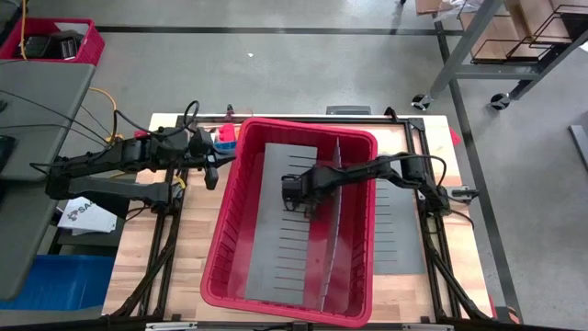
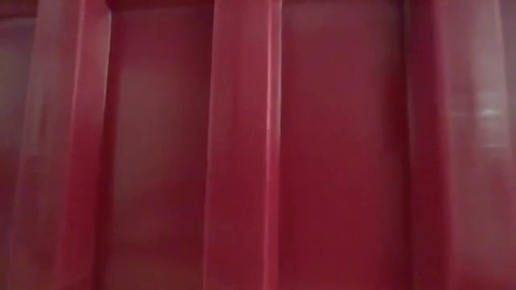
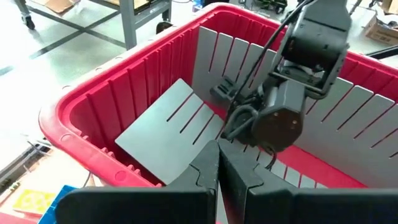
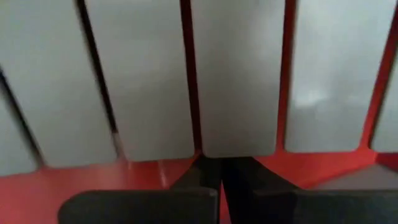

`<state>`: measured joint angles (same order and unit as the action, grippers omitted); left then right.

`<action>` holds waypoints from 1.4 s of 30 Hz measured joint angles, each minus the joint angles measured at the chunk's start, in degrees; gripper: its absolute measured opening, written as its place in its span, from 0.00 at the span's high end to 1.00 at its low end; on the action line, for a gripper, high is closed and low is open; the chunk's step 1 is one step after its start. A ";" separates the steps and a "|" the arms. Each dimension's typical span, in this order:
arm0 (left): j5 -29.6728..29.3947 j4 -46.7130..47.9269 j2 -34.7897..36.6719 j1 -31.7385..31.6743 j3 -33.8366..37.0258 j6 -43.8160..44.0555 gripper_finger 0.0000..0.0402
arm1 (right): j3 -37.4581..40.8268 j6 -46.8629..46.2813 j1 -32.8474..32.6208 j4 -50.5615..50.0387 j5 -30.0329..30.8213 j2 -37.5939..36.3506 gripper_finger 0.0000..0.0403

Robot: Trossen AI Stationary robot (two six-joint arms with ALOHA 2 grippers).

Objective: Sort blocks
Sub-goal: Assemble the bin divider into the red bin

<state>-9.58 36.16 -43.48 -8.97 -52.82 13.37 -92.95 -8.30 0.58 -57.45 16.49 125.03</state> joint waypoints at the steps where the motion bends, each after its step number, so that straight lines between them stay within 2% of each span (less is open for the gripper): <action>1: 0.00 0.04 0.00 0.00 0.00 0.00 1.00 | 0.49 0.68 0.20 1.70 0.46 0.00 1.00; 5: 0.00 0.07 0.00 0.00 0.00 0.00 1.00 | 1.13 2.35 1.13 9.10 1.05 -0.04 1.00; 9: -0.12 0.16 0.00 0.00 0.00 -0.04 1.00 | 1.36 2.92 1.29 11.06 0.85 -0.89 1.00; 13: -1.72 0.78 -0.11 0.00 0.00 -0.04 1.00 | 1.32 4.86 1.20 12.44 0.14 -4.93 1.00; 19: -3.19 2.33 -0.81 0.00 0.00 -0.04 1.00 | 1.28 1.96 1.15 15.80 -1.24 -10.83 1.00; 23: -4.26 1.65 -1.20 0.00 0.02 0.00 1.00 | 1.23 0.68 0.17 20.69 -2.91 -11.44 1.00; 28: -1.26 1.17 -0.76 0.00 -0.48 1.77 1.00 | 1.14 -1.79 -2.03 25.87 -3.56 -12.26 1.00; 37: 0.05 -0.25 -2.41 -0.07 -7.37 -10.88 1.00 | -1.19 -2.97 -3.91 33.25 0.84 -12.59 1.00; 42: 2.24 0.83 -5.79 -0.07 -10.42 -13.96 0.99 | -1.72 -1.90 -3.85 39.30 2.12 -12.66 1.00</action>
<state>-7.34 36.99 -49.28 -9.04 -63.23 -0.60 -94.67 -10.20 -3.27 -18.15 18.61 112.38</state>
